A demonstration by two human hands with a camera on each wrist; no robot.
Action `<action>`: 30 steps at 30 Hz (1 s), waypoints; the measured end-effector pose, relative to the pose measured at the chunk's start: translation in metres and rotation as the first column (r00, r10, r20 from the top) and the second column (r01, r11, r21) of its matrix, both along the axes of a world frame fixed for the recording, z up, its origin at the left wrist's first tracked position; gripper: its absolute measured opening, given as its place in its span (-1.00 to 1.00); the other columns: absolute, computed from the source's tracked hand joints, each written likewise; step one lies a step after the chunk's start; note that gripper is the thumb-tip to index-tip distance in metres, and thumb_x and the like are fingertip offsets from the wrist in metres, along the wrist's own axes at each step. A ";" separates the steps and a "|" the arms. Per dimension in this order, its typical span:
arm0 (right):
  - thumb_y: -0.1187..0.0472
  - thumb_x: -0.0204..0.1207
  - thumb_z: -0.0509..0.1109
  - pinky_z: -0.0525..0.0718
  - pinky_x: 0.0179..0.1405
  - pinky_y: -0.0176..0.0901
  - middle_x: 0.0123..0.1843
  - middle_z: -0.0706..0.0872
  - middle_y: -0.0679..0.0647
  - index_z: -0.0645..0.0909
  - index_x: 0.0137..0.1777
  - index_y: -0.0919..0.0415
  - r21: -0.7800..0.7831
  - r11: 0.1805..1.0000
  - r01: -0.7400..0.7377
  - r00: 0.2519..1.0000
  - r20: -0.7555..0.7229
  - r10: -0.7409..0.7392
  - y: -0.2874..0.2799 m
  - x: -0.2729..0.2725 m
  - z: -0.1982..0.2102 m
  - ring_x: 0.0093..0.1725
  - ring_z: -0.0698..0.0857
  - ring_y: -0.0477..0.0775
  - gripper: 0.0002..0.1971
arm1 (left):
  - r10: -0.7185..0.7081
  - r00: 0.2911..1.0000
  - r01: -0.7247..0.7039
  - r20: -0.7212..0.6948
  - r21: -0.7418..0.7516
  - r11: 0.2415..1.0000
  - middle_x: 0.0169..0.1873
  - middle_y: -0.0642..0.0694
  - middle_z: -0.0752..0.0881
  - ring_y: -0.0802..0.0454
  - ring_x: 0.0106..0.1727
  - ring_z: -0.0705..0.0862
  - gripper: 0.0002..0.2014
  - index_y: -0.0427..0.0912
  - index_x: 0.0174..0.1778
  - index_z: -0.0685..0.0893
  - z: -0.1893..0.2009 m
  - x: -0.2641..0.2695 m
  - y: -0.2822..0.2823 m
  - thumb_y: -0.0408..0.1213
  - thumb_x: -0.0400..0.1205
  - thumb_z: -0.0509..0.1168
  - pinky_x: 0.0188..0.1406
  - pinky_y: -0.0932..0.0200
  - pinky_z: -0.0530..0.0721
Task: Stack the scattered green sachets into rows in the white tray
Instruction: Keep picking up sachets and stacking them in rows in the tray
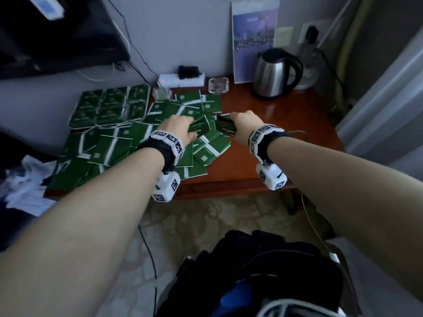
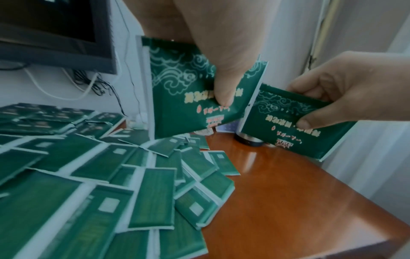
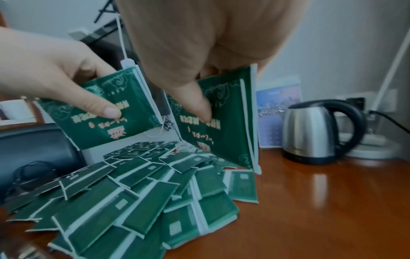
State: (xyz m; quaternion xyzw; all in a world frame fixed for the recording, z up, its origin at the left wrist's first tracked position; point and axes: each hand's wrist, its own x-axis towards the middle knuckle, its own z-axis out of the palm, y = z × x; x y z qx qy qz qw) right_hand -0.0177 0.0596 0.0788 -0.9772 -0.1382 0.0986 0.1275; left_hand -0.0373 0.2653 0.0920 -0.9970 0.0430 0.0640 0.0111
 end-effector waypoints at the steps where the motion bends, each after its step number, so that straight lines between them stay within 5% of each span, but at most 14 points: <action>1: 0.37 0.52 0.31 0.73 -0.06 0.04 0.08 0.68 0.31 0.58 0.31 0.22 -0.004 1.000 -0.017 1.000 0.014 0.017 0.016 0.003 0.005 0.00 0.72 0.40 -0.65 | 0.005 1.000 -0.005 0.013 -0.005 1.000 0.07 -0.24 0.73 -0.24 0.02 0.69 -0.66 -0.15 0.26 0.62 0.006 0.000 0.016 -0.03 0.67 0.35 -0.13 0.00 0.68; 10: 0.39 0.55 0.32 0.68 -0.08 -0.02 0.10 0.69 0.28 0.58 0.25 0.28 -0.073 0.997 -0.021 1.000 -0.021 0.020 0.184 0.016 -0.001 0.05 0.71 0.32 -0.72 | -0.013 1.000 0.012 0.006 0.012 1.000 0.04 -0.20 0.76 -0.22 0.00 0.73 -0.68 0.03 0.29 0.63 0.011 0.005 0.186 -0.04 0.63 0.38 -0.20 0.10 0.65; 17: 0.40 0.57 0.27 0.60 -0.23 -0.03 -0.14 0.55 0.14 0.52 0.29 0.22 -0.135 0.991 0.006 1.000 0.004 -0.006 0.306 0.015 0.000 -0.21 0.57 0.21 -0.69 | -0.048 0.999 0.048 -0.016 0.028 0.998 0.07 -0.16 0.75 -0.24 0.07 0.71 -0.73 0.09 0.26 0.69 0.018 0.026 0.313 -0.03 0.64 0.35 -0.11 0.05 0.68; 22: 0.32 0.60 0.26 0.68 -0.20 0.00 -0.16 0.56 0.11 0.51 0.30 0.18 -0.198 0.980 0.013 1.000 0.012 -0.011 0.353 0.040 0.004 -0.18 0.65 0.21 -0.71 | -0.074 0.996 0.073 0.045 0.016 0.997 0.18 -0.07 0.72 -0.17 0.22 0.67 -0.66 0.09 0.32 0.68 0.014 0.059 0.364 0.00 0.63 0.36 0.04 0.02 0.71; 30: 0.25 0.59 0.31 0.70 -0.20 0.00 -0.13 0.60 0.12 0.52 0.30 0.12 -0.227 0.973 0.034 0.999 -0.003 -0.036 0.391 0.115 -0.019 -0.19 0.64 0.19 -0.71 | -0.029 0.999 0.029 0.013 0.018 0.999 0.10 -0.09 0.77 -0.16 0.07 0.74 -0.71 0.07 0.27 0.71 -0.007 0.130 0.405 -0.03 0.63 0.40 -0.06 0.07 0.75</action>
